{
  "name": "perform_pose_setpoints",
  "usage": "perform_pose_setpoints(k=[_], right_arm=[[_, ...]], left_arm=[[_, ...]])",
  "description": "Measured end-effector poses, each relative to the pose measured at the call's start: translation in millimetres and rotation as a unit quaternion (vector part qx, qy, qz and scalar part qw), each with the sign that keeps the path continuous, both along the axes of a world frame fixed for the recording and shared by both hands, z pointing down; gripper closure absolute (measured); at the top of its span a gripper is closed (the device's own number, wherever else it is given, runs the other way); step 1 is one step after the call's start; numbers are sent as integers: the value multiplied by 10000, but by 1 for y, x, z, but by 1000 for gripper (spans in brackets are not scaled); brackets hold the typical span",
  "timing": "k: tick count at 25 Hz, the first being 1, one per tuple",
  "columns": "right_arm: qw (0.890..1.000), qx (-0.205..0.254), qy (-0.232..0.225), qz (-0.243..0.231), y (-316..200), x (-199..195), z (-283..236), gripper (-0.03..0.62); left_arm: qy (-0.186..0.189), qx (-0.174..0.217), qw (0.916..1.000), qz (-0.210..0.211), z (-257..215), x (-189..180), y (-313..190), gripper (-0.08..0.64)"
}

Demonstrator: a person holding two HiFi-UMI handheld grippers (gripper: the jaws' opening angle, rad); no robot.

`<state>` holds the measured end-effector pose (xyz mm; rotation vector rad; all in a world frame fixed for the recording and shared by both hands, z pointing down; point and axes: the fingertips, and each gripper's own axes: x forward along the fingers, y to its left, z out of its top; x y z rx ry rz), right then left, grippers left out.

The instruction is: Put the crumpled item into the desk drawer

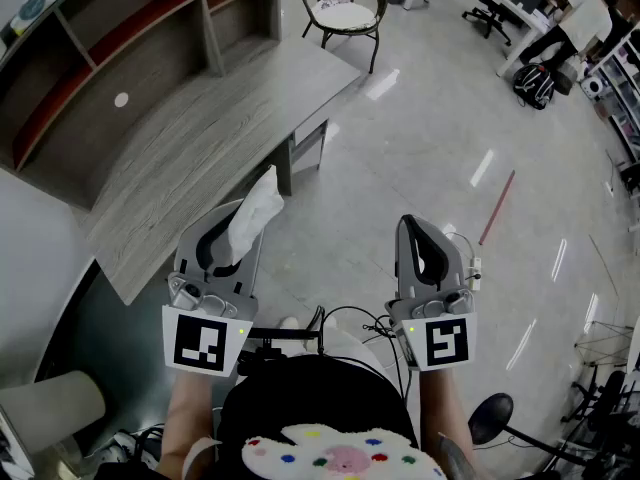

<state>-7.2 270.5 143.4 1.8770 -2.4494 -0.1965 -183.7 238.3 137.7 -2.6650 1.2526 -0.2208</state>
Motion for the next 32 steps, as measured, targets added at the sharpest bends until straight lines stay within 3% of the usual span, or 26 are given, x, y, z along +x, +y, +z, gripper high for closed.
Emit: perform_pose_setpoints(k=[12, 32], right_arm=[[10000, 60, -47, -28, 4, 3, -2, 583], [9989, 111, -235, -385, 35, 75, 9, 583]], left_arm=[[-19, 20, 10000, -26, -1, 5, 3, 505], [-195, 234, 9982, -524, -6, 57, 34, 505]])
